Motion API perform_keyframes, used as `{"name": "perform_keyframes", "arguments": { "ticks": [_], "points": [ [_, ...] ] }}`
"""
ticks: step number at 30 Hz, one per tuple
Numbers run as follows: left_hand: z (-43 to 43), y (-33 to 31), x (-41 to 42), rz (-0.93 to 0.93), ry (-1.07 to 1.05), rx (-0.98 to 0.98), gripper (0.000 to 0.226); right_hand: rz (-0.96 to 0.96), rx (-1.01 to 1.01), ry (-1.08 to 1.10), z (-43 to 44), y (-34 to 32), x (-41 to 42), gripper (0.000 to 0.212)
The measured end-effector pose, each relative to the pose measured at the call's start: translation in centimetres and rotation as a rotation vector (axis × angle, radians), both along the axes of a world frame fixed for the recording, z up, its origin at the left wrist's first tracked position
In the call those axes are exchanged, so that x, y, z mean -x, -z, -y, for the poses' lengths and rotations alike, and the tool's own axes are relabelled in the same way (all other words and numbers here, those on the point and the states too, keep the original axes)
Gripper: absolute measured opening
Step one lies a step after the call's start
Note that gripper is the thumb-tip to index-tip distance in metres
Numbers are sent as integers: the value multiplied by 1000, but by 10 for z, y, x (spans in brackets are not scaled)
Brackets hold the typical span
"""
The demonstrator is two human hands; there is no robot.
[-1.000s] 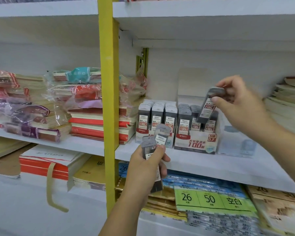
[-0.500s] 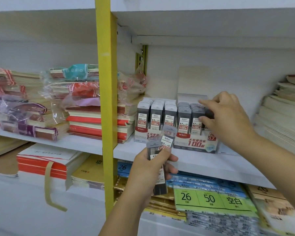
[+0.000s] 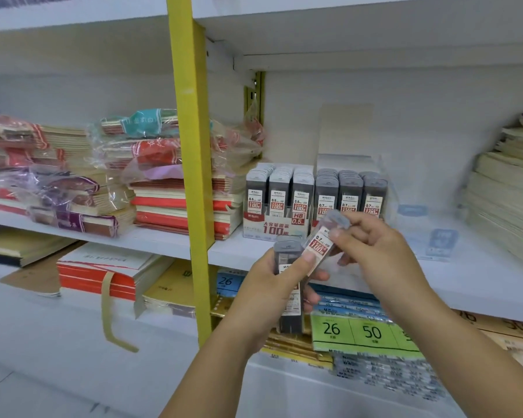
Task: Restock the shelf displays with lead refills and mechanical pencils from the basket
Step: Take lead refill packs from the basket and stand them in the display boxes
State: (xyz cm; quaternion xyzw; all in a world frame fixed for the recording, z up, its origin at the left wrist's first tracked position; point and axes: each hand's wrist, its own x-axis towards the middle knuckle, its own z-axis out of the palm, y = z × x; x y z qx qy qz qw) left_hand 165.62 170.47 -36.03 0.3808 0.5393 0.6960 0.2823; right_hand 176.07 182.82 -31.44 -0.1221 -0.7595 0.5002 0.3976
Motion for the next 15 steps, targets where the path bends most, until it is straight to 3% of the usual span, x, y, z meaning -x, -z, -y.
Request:
{"name": "perform_keyframes", "arguments": {
  "ticks": [3,6,9,11,15],
  "points": [
    [1,2,6,16,-54,0,23,-213,-74,123,-13,-22,-2,15],
    [3,4,12,-6,-117,-12,18,-272,-304,220,-26,-52,0,21],
    [2,6,17,-4,-125,-52,12,-137,-538,261,-35,-68,8,32],
    [2,6,20,17,-108,-75,12,35,-645,267,-41,-70,16,26],
    [3,8,23,-6,-56,-68,16,152,-602,279,-48,-70,26,16]
  ]
}}
